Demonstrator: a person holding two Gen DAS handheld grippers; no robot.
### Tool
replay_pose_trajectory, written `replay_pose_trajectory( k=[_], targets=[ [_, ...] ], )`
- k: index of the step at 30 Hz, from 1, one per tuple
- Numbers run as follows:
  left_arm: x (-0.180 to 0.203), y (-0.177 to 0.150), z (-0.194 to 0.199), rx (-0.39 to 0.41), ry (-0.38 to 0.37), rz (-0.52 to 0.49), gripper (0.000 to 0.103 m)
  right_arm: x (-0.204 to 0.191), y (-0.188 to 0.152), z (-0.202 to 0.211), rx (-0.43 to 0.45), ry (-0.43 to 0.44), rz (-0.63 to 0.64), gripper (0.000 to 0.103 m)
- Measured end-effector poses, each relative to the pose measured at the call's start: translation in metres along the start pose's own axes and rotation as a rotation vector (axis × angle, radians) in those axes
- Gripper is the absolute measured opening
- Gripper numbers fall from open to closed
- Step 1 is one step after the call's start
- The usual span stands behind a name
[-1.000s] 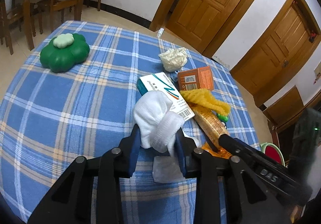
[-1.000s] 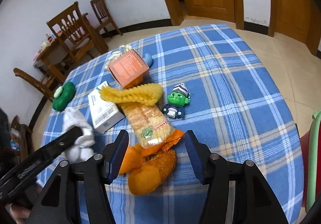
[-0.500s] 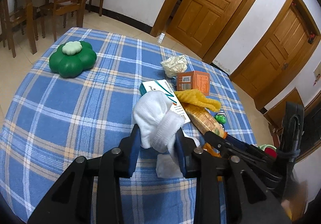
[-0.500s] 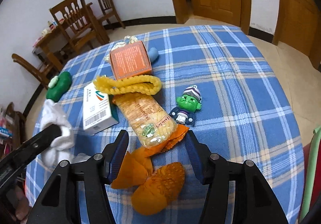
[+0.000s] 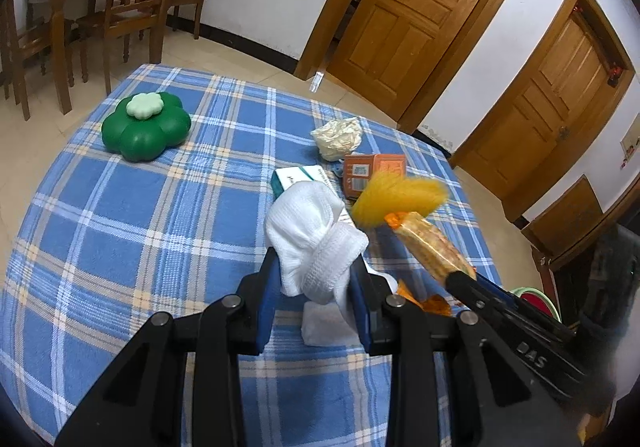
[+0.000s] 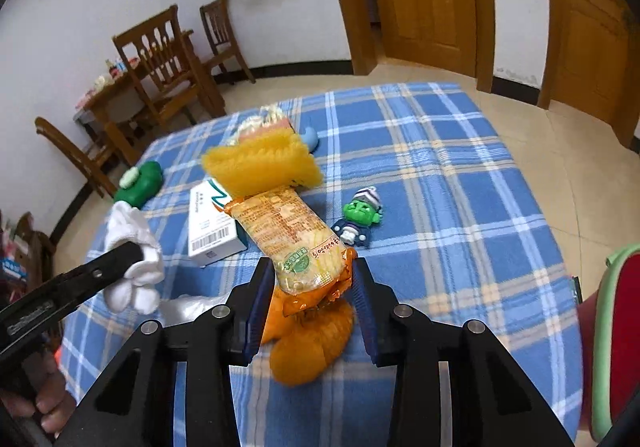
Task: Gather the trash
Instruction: 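Release the snack bag into the red bin with right tool while left lifts sock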
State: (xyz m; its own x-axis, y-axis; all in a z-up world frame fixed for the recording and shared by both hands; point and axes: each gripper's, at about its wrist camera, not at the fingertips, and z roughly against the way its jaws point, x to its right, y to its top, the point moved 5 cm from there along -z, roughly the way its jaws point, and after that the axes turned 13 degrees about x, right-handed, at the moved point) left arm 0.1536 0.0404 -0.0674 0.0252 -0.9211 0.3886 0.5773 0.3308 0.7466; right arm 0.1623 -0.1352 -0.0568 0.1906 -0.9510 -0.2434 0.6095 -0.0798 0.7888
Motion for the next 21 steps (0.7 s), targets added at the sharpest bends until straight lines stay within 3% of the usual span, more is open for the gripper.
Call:
replay_pose_trajectory(
  k=[12,21],
  targets=[
    [0.032,-0.002,0.011,0.001,-0.063,-0.046,0.033,0.038,0.001,0.07,0.099,-0.045,-0.078,0.04],
    [0.071,-0.014,0.018,-0.027,-0.136,-0.102,0.033,0.092,-0.007,0.123,0.175,-0.162,-0.182,0.04]
  ],
)
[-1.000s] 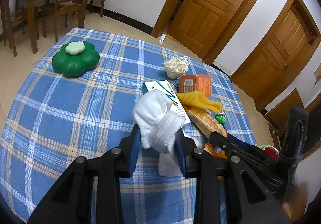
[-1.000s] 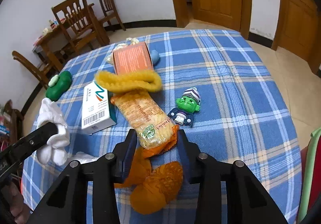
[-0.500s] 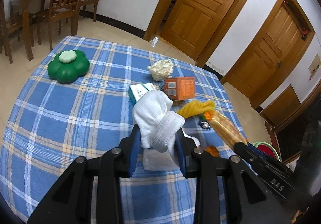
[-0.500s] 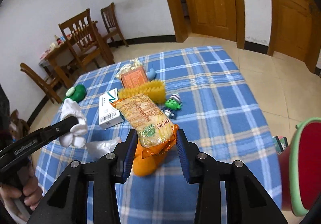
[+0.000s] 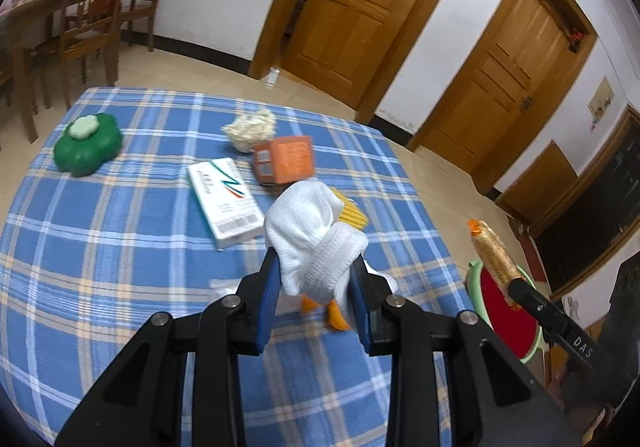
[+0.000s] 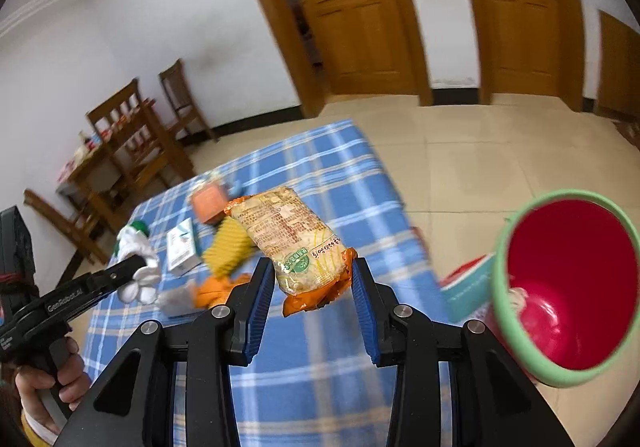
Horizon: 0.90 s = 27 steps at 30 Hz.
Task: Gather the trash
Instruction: 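Release the snack bag into the red bin with right tool while left lifts sock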
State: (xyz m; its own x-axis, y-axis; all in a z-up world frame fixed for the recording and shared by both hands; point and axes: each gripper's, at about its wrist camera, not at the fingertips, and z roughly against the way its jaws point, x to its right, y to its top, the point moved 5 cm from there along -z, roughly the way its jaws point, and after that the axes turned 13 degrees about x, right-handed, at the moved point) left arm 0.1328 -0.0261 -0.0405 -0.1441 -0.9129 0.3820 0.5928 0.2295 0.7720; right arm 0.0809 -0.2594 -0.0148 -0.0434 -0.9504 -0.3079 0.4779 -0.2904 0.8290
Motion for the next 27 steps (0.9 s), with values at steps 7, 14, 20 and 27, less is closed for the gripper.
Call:
replay_pose_trajectory(
  k=[7,14,20,27],
  targets=[
    [0.037,-0.015,-0.008,-0.051,-0.062,-0.054,0.033,0.056,0.0,0.031,0.043,-0.127,-0.091,0.04],
    [0.082,-0.03,-0.019,-0.115,-0.131,-0.113,0.033,0.119,-0.009,0.049,0.061,-0.244,-0.186,0.041],
    [0.125,-0.04,-0.029,-0.146,-0.171,-0.192,0.033,0.161,-0.017,0.062,0.072,-0.323,-0.257,0.043],
    [0.172,-0.056,-0.044,-0.186,-0.225,-0.268,0.033,0.2,-0.024,0.079,0.096,-0.369,-0.332,0.043]
  ],
)
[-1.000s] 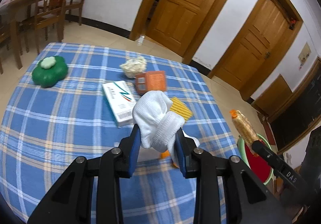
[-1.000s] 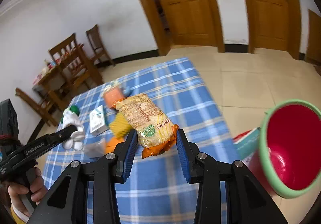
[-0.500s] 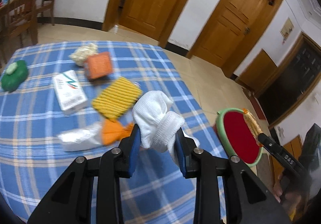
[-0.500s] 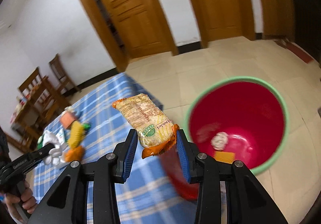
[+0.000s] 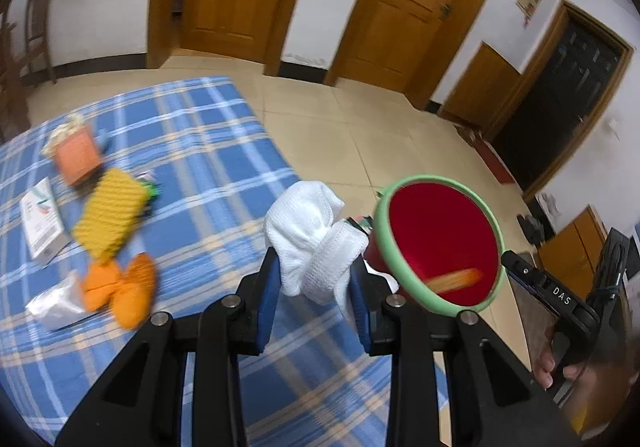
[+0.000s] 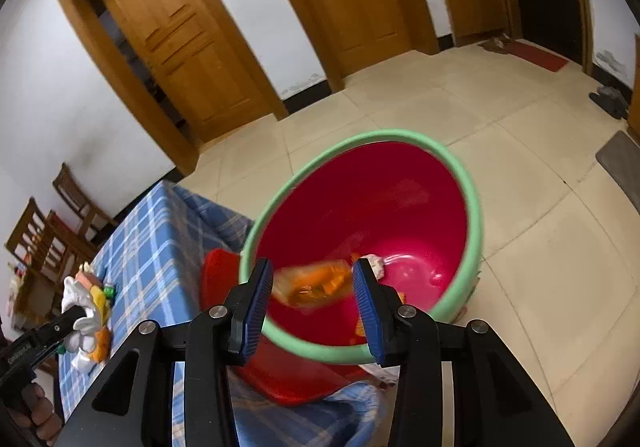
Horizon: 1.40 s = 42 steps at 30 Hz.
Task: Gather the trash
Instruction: 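Release the snack bag into the red bin with right tool while left lifts sock, then move the white sock over the red bin and open the left tool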
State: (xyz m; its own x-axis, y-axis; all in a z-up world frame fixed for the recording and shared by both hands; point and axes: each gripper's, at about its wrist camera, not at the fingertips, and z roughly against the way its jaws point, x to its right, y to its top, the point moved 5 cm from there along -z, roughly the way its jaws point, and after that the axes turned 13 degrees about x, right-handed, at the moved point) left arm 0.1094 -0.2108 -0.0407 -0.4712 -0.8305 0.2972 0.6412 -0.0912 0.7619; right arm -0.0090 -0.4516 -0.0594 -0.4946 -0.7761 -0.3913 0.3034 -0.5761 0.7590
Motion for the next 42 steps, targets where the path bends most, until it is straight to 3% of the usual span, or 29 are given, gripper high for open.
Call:
replay_pose_trajectory(
  k=[15,20,23,28,30,42],
  targets=[
    [0.097,-0.016,-0.062,-0.114,-0.126,-0.21,0.033,0.039,0.007,0.013,0.045,-0.028,-0.061,0.045],
    [0.117,-0.024,-0.082,-0.15,-0.146,-0.238,0.033,0.048,0.006,0.014,0.045,-0.037,-0.08,0.046],
    [0.125,-0.024,-0.091,-0.159,-0.147,-0.247,0.033,0.052,0.007,0.015,0.043,-0.04,-0.089,0.046],
    [0.129,-0.021,-0.095,-0.164,-0.146,-0.223,0.053,0.057,0.007,0.014,0.038,-0.044,-0.103,0.047],
    [0.129,-0.02,-0.095,-0.158,-0.146,-0.219,0.055,0.058,0.007,0.014,0.036,-0.045,-0.107,0.047],
    [0.117,-0.016,-0.076,-0.136,-0.12,-0.186,0.056,0.051,0.006,0.018,0.039,-0.029,-0.107,0.051]
  ],
)
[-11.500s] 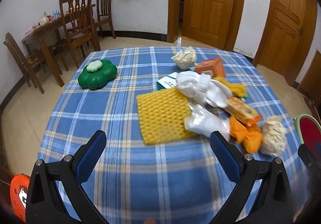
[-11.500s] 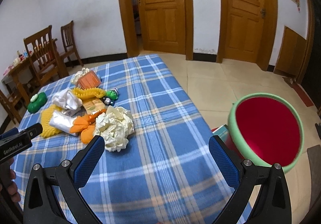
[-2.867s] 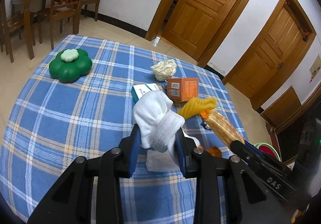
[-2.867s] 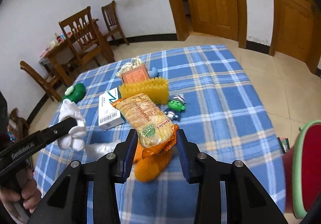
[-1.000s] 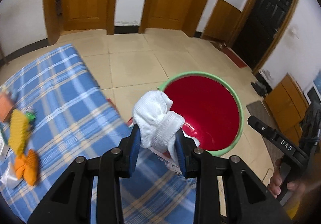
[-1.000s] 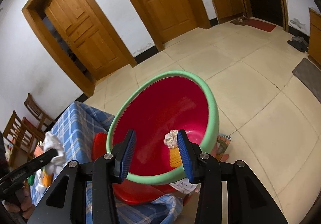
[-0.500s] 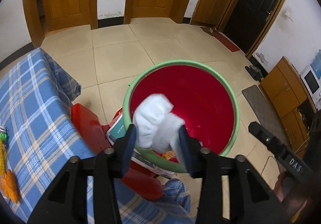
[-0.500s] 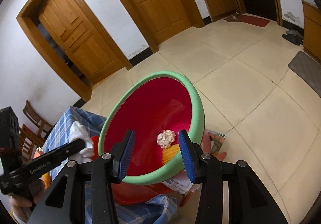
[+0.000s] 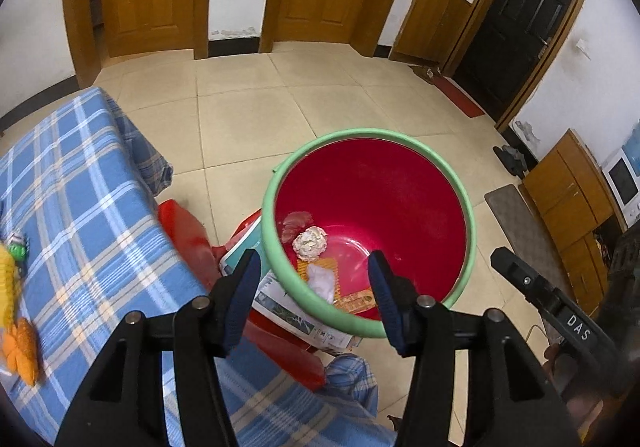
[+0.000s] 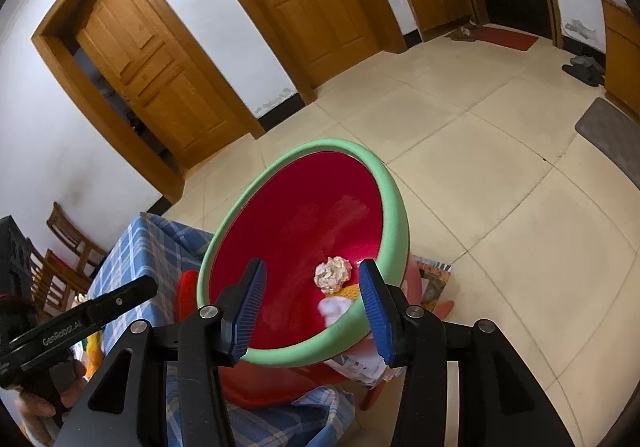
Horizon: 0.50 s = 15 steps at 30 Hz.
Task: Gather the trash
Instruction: 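Move the white sock over the red bin and open the left tool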
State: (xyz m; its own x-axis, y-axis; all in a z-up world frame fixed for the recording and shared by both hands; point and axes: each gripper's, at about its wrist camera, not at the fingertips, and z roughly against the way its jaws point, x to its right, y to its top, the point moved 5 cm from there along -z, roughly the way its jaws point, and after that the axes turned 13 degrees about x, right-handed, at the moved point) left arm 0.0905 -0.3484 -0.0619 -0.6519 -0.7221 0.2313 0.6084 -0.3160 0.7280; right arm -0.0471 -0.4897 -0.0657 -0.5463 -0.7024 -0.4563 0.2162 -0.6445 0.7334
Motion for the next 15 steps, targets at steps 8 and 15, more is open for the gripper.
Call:
replay_pose_trajectory(
  k=[8,15],
  targets=[
    [-0.032,-0.004,0.031,0.041,0.056,0.071,0.062,-0.015,-0.004,0.004,0.0,0.03,0.011,0.06],
    [-0.074,-0.009,0.063,0.091,0.129,0.125,0.064,-0.034,-0.007,0.007,-0.013,0.058,0.033,0.061]
  ],
)
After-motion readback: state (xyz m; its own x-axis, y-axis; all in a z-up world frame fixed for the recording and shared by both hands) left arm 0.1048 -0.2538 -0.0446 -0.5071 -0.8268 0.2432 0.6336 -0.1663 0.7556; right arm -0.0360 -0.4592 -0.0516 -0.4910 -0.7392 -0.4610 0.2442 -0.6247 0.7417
